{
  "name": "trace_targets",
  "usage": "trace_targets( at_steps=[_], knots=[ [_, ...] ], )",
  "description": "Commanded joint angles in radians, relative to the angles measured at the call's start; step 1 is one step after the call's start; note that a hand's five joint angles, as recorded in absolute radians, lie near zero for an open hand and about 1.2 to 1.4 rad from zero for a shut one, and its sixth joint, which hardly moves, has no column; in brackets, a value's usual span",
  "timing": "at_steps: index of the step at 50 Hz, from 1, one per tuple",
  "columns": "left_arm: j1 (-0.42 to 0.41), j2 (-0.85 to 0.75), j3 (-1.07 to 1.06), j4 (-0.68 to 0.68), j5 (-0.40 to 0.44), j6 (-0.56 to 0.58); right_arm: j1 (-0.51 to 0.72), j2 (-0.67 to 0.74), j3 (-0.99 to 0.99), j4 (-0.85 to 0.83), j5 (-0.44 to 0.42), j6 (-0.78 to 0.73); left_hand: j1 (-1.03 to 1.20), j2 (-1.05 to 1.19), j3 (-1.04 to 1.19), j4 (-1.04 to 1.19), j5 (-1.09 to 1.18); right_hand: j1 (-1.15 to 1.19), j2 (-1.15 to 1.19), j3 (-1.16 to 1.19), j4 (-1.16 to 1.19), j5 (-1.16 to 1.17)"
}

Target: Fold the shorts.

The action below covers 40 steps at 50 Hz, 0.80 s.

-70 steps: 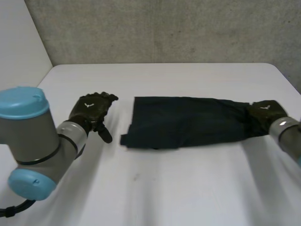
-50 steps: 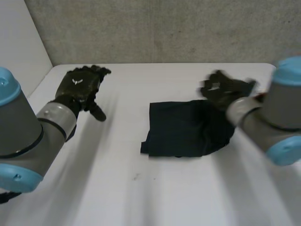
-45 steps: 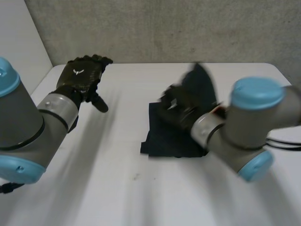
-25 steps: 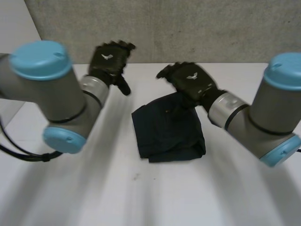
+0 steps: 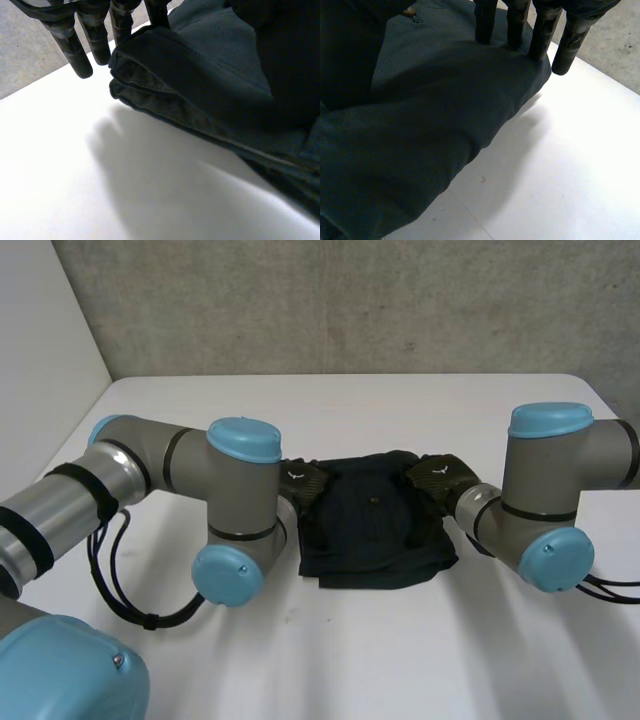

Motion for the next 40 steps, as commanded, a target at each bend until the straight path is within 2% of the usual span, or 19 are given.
trace_targets(
  at_steps=[1,8,11,15,18,19,21,22,23,26,30,34,40],
  knots=[
    [0.011,0.004,0.011,-0.004,-0.006,0.097,-0.004,-0.012,0.008,0.015,-0.009,0.001,0.025,0.018,0.004,0.012,-0.004,0.009,-0.017,-0.014,-0.061,-0.054],
    [0.013,0.012,0.038,-0.012,0.002,0.108,-0.004,-0.035,0.007,0.015,-0.009,-0.042,0.016,0.009,-0.005,0.003,-0.013,0.009,-0.017,-0.014,-0.061,-0.054],
    [0.005,0.029,0.031,-0.026,0.003,0.103,-0.001,-0.085,0.021,0.015,0.002,-0.084,0.016,0.009,-0.005,0.003,-0.013,0.009,-0.017,-0.014,-0.061,-0.054],
    [0.008,0.171,0.012,-0.066,0.012,0.067,-0.004,-0.217,0.057,-0.019,0.003,-0.078,0.013,0.006,-0.008,0.000,-0.016,0.009,-0.017,-0.014,-0.061,-0.054],
    [0.024,0.303,-0.032,-0.073,0.015,-0.018,-0.009,-0.305,0.076,-0.080,0.028,-0.047,0.002,-0.006,-0.020,-0.012,-0.028,0.009,-0.017,-0.014,-0.061,-0.054],
    [0.046,0.396,-0.061,-0.076,0.012,-0.077,-0.015,-0.355,0.087,-0.124,0.070,-0.007,-0.010,-0.017,-0.031,-0.023,-0.040,0.009,-0.017,-0.014,-0.061,-0.054],
    [0.080,0.472,-0.095,-0.081,0.012,-0.129,-0.024,-0.403,0.094,-0.152,0.130,0.042,-0.013,-0.021,-0.034,-0.026,-0.043,0.009,-0.017,-0.014,-0.061,-0.054],
    [0.105,0.516,-0.119,-0.083,0.012,-0.159,-0.032,-0.455,0.097,-0.155,0.197,0.089,-0.013,-0.021,-0.034,-0.026,-0.043,0.009,-0.017,-0.014,-0.061,-0.054],
    [0.160,0.600,-0.176,-0.086,0.014,-0.201,-0.038,-0.483,0.099,-0.148,0.230,0.105,-0.010,-0.018,-0.031,-0.024,-0.040,0.009,-0.017,-0.014,-0.061,-0.054],
    [0.241,0.737,-0.270,-0.090,0.026,-0.246,-0.068,-0.590,0.104,-0.078,0.320,0.137,0.005,-0.003,-0.017,-0.009,-0.025,0.009,-0.017,-0.014,-0.061,-0.054],
    [0.304,0.904,-0.366,-0.124,0.055,-0.222,-0.099,-0.633,0.091,0.044,0.299,0.137,0.002,-0.006,-0.020,-0.012,-0.028,0.009,-0.017,-0.014,-0.061,-0.054],
    [0.304,0.940,-0.408,-0.138,0.072,-0.202,-0.104,-0.641,0.081,0.118,0.241,0.137,-0.004,-0.012,-0.025,-0.018,-0.034,0.009,-0.017,-0.014,-0.061,-0.054],
    [0.298,0.940,-0.405,-0.139,0.066,-0.200,-0.112,-0.655,0.082,0.128,0.201,0.140,-0.013,-0.020,-0.034,-0.026,-0.043,0.009,-0.017,-0.014,-0.061,-0.054]
  ],
)
